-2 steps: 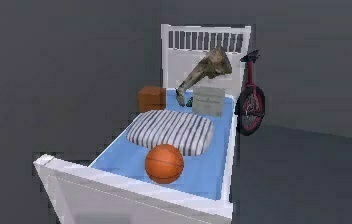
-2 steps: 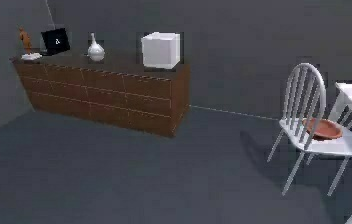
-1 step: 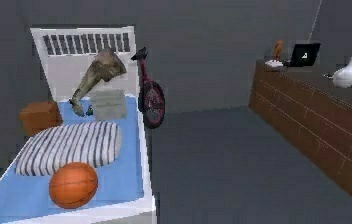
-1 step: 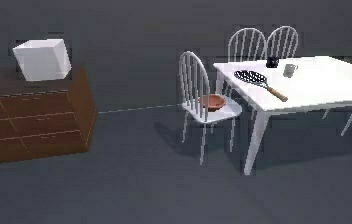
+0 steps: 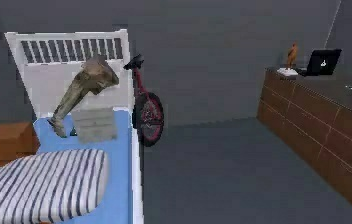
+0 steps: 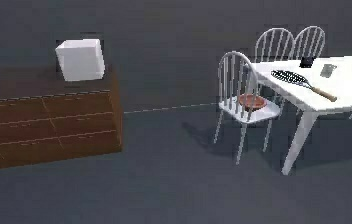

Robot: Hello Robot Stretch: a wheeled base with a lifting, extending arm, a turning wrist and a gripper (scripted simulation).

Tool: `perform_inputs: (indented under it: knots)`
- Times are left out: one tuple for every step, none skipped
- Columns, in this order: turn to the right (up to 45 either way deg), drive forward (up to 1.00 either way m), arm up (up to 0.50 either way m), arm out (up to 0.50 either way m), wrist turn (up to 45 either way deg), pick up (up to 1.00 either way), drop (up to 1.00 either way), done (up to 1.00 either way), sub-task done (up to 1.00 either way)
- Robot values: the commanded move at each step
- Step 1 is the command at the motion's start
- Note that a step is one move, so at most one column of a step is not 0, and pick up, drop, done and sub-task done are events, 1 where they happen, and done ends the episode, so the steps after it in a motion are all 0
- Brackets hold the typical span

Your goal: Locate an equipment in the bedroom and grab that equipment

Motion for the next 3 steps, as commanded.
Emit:
perform_inputs:
  knots:
    - [-45.0, 0.00, 0.00, 0.00, 0.0, 0.00, 0.00, 0.00, 0.00]
    - [-45.0, 0.00, 0.00, 0.00, 0.0, 0.00, 0.00, 0.00, 0.00]
    - [-42.0, 0.00, 0.00, 0.00, 0.0, 0.00, 0.00, 0.00, 0.00]
